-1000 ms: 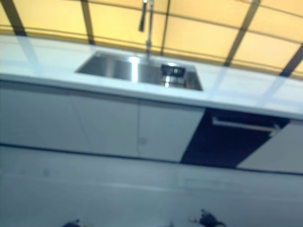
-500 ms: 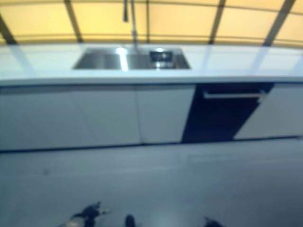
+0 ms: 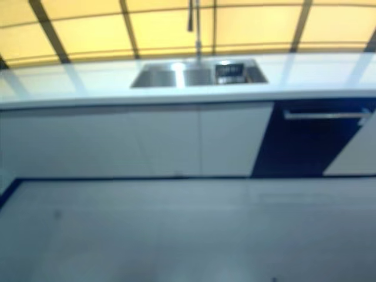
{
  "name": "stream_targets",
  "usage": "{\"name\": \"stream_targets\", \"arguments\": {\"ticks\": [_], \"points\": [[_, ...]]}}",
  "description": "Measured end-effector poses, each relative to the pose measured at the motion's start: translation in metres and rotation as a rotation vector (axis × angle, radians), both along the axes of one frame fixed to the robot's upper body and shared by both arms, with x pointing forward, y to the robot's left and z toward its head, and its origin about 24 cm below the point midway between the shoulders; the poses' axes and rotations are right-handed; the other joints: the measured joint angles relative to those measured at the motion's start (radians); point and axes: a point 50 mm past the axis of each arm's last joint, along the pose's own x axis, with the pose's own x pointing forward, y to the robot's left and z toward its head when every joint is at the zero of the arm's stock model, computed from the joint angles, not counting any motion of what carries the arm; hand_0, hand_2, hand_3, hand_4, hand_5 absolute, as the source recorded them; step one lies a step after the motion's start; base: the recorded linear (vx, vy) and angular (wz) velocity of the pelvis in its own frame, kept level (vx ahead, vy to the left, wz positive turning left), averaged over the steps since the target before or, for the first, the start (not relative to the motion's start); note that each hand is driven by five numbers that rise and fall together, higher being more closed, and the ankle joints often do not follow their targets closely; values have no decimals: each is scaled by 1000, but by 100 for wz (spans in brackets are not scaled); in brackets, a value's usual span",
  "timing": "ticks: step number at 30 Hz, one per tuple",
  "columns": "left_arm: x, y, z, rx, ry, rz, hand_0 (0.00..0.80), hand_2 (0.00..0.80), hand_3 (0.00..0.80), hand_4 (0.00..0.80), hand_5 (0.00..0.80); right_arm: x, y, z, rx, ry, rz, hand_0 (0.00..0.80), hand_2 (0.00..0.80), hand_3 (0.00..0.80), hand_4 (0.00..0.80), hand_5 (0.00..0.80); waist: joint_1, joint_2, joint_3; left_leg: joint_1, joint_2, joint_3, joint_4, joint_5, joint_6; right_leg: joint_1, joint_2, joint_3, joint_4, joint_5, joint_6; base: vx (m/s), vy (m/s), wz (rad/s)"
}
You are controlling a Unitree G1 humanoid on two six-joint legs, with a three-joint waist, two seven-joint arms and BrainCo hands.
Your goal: Take plates into dishwasher
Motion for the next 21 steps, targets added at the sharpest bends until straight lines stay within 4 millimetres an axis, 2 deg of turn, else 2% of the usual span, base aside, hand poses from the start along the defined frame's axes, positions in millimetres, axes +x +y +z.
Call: {"name": "stream_targets", "arguments": {"ticks": [4, 8, 10, 13, 16, 18, 21], "points": [[16, -5, 2, -15, -21, -85, 0, 0, 0, 0, 0, -5, 3, -2, 10, 8, -7, 0, 0, 0, 0, 0, -2, -4, -13, 48, -9, -1, -79, 36, 12, 69, 0, -19, -125, 72, 23, -183, 569, 3], [28, -5, 5, -15, -40, -118, 0, 0, 0, 0, 0, -6, 12, -5, 41, 6, -18, 0, 0, 0, 0, 0, -3, -24, -16, 57, -20, -1, -108, 55, 24, 85, -3, -20, -180, 110, 38, -128, 295, -5], [31, 0, 7, 0, -49, -120, 0, 0, 0, 0, 0, -4, 16, -6, 59, 1, -13, 0, 0, 0, 0, 0, -3, -37, -1, 80, -20, 27, -132, 62, 30, 85, -2, -24, -176, 131, 43, -107, 202, -28], [32, 11, 12, 30, -53, -121, 0, 0, 0, 0, 0, -3, 20, -7, 86, 2, -7, 0, 0, 0, 0, 0, -1, -45, 18, 85, -7, 50, -134, 54, 45, 83, 3, -73, -175, 171, 50, -44, 63, -21], [28, 14, 12, 37, -37, -111, 0, 0, 0, 0, 0, -4, 25, -9, 105, 9, -7, 0, 0, 0, 0, 0, -1, -49, 17, 82, 12, 56, -135, 55, 48, 82, -3, -124, -150, 163, 50, -1, -72, -11], [25, 13, 10, 32, -21, -106, 0, 0, 0, 0, 0, -5, 29, -10, 123, 13, -4, 0, 0, 0, 0, 0, -2, -51, 16, 80, 21, 57, -134, 57, 44, 102, -1, -125, -160, 160, 55, 3, -142, -4], [22, 12, 9, 29, -4, -100, 0, 0, 0, 0, 0, -6, 38, -12, 151, 17, 3, 0, 0, 0, 0, 0, 0, -77, -1, 80, 6, 55, -128, 69, 18, 174, 3, -121, -299, 166, 61, -31, -172, 0]]}}
